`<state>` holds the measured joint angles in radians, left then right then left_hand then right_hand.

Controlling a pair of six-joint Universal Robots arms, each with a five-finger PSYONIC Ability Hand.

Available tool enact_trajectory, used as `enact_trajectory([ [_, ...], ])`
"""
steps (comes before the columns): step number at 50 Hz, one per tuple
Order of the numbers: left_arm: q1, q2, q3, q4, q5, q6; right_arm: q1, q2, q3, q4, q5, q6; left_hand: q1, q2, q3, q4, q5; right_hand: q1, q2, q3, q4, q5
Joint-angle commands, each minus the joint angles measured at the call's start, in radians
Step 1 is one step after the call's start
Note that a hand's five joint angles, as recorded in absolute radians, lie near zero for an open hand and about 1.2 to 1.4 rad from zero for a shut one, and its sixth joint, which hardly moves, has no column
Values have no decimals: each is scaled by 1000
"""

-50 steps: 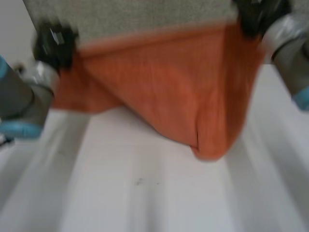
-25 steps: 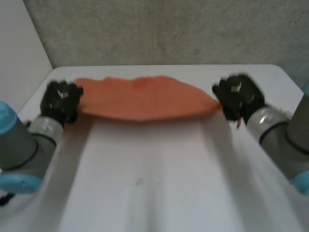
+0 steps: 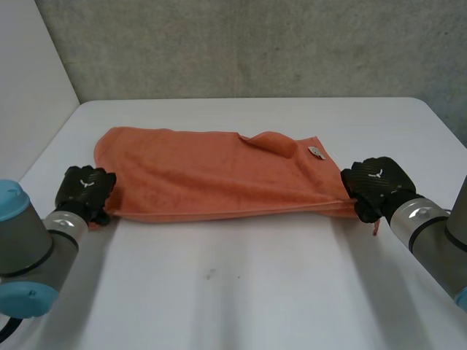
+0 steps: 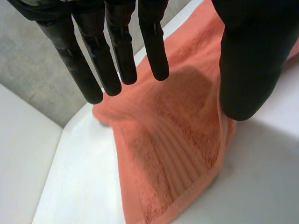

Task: Fold the laundry

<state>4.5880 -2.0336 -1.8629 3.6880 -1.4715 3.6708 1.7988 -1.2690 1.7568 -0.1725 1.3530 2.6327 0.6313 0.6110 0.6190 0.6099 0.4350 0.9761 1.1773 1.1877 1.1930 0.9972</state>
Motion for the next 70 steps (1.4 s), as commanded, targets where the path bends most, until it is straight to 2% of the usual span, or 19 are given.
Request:
enact_trajectory([
  [1, 48, -2, -7, -34, 0, 0, -12, 2, 0, -1, 0, 1, 379, 400, 392, 401, 401, 420, 219, 209, 203, 225],
  [2, 52, 3, -9, -45, 5, -3, -12, 2, 0, -1, 0, 0, 735, 756, 748, 757, 757, 420, 219, 209, 203, 225],
  [3, 54, 7, -9, -51, 8, -3, -10, 2, 0, -1, 0, 1, 765, 785, 777, 786, 786, 420, 219, 209, 203, 225],
  [9, 46, 47, -25, -83, 13, -2, -9, -4, -20, 14, 6, -5, 765, 785, 777, 786, 787, 420, 219, 209, 203, 225],
  [12, 43, 125, -38, -120, 13, -3, -10, -9, -34, 27, 8, -16, 765, 785, 777, 786, 787, 420, 219, 209, 203, 225],
  [15, 46, 214, -48, -152, 17, -9, -12, -33, -50, 65, 5, -19, 765, 785, 777, 786, 787, 420, 219, 209, 203, 225],
  [19, 49, 248, -52, -160, 16, -12, -21, -95, -73, 159, -14, -17, 765, 785, 777, 786, 787, 420, 219, 209, 203, 225],
  [20, 49, 248, -53, -160, 16, -14, -22, -96, -69, 162, -17, -19, 637, 658, 650, 659, 659, 420, 219, 209, 203, 225],
  [21, 51, 247, -55, -163, 14, -14, -24, -96, -68, 162, -20, -19, 261, 282, 274, 283, 283, 420, 219, 209, 203, 225],
  [22, 49, 245, -56, -164, 14, -12, -24, -96, -65, 162, -23, -19, 173, 194, 186, 195, 195, 420, 219, 209, 203, 225],
  [25, 52, 227, -59, -184, 16, -12, -19, -87, -53, 159, -34, -11, 96, 117, 109, 118, 118, 420, 219, 209, 203, 225],
  [32, 65, 171, -55, -207, 49, -11, -22, -23, -46, 122, -48, -7, 96, 116, 108, 117, 118, 420, 219, 209, 203, 225],
  [44, 175, 58, -2, -226, 200, -2, -30, 14, -31, 87, -49, -7, 2, 22, 14, 23, 24, 420, 219, 209, 203, 225],
  [70, 187, -62, 83, -215, 206, -2, -42, 65, -23, 71, -72, -8, 105, 125, 117, 126, 127, 420, 219, 209, 203, 225],
])
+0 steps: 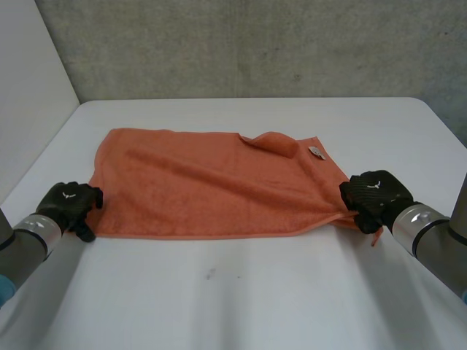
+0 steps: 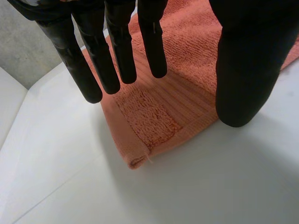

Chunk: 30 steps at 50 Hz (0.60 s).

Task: Fold the laundry

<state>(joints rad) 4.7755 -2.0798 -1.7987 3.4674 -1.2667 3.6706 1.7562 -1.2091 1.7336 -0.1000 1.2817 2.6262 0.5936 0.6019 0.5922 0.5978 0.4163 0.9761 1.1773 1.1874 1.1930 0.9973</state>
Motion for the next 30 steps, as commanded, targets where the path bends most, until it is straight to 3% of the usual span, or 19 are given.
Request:
enact_trajectory([
  [1, 0, -16, 22, 7, 1, -1, 0, 5, 0, -1, -1, 0, 151, 143, 153, 147, 154, 420, 219, 209, 203, 224],
  [30, -2, -55, 99, 6, 3, -1, 3, 42, -2, -1, 1, -9, 318, 310, 320, 314, 321, 420, 219, 209, 203, 224],
])
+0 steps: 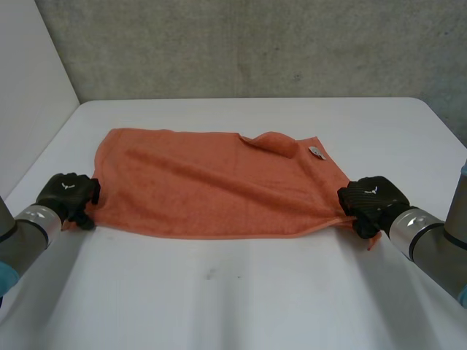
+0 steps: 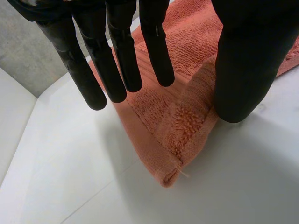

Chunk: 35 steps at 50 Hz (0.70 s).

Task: Fold the laundry

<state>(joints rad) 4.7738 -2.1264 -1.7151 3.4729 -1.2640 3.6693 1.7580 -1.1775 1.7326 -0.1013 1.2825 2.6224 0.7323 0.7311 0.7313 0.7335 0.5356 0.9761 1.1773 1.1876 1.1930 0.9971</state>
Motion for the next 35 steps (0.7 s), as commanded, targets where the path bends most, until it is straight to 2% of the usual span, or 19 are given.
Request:
enact_trajectory([
  [1, 0, -9, 15, 0, 0, 0, 1, 10, -1, 0, 0, -5, 180, 181, 181, 179, 202, 420, 219, 209, 203, 225],
  [7, -2, 9, 14, 0, -5, -2, -2, 9, -2, 0, 1, -5, 663, 665, 664, 662, 686, 420, 219, 209, 203, 225],
  [10, 0, 29, 5, -1, -6, 0, -3, 9, -8, 0, 5, -4, 664, 665, 665, 663, 686, 420, 219, 209, 203, 225],
  [15, -8, 215, -101, -21, -14, 2, -5, -14, -31, 14, 18, -10, 664, 665, 665, 663, 686, 420, 219, 209, 203, 225],
  [18, -12, 327, -156, -41, -20, 3, -6, -77, -45, 43, 21, -15, 664, 665, 665, 663, 686, 420, 219, 209, 203, 225],
  [19, -14, 409, -191, -66, -26, 5, -6, -97, -50, 61, 21, -16, 664, 665, 665, 663, 686, 420, 219, 209, 203, 225],
  [24, 1, 617, -265, -191, -32, 38, -32, -186, -73, 228, 18, -71, 664, 665, 665, 663, 686, 420, 219, 209, 203, 225],
  [30, 20, 686, -299, -330, -31, 120, -71, -269, -77, 408, 18, -180, 664, 665, 665, 663, 686, 420, 219, 209, 203, 225],
  [31, 26, 678, -305, -349, -31, 145, -71, -269, -77, 408, 18, -180, 664, 665, 665, 663, 686, 420, 219, 209, 203, 225],
  [33, 26, 675, -308, -354, -31, 155, -69, -271, -58, 475, 20, -282, 664, 665, 665, 663, 686, 420, 219, 209, 203, 225],
  [35, 26, 614, -314, -354, -32, 179, -69, -266, -47, 486, 23, -320, 664, 665, 665, 663, 686, 420, 219, 209, 203, 225],
])
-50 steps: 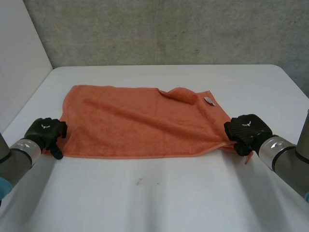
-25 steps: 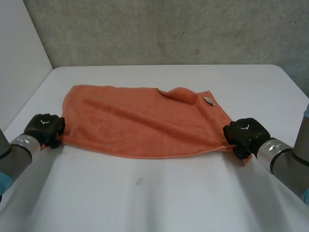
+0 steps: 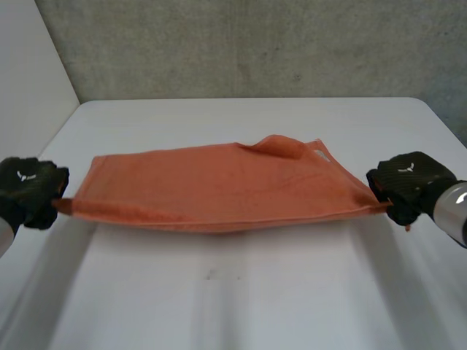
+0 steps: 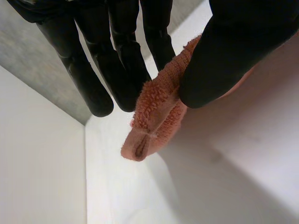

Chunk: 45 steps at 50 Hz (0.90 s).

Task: Fold the laundry

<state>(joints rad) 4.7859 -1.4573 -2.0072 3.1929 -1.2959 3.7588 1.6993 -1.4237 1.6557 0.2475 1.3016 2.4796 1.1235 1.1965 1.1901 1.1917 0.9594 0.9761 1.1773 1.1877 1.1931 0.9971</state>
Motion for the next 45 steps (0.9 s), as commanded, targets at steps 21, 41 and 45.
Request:
enact_trajectory([
  [21, -192, -517, 709, -18, -149, 72, 80, 338, -673, -18, 114, -67, 273, 200, 206, 205, 262, 420, 219, 209, 203, 225],
  [41, -218, -414, 689, 378, -178, -166, 77, 123, -406, -534, 16, 182, 273, 200, 206, 205, 262, 420, 219, 209, 203, 225],
  [45, -219, -431, 556, 383, -174, -166, 77, 132, -302, -537, -2, 180, 273, 200, 206, 205, 262, 420, 219, 209, 203, 225],
])
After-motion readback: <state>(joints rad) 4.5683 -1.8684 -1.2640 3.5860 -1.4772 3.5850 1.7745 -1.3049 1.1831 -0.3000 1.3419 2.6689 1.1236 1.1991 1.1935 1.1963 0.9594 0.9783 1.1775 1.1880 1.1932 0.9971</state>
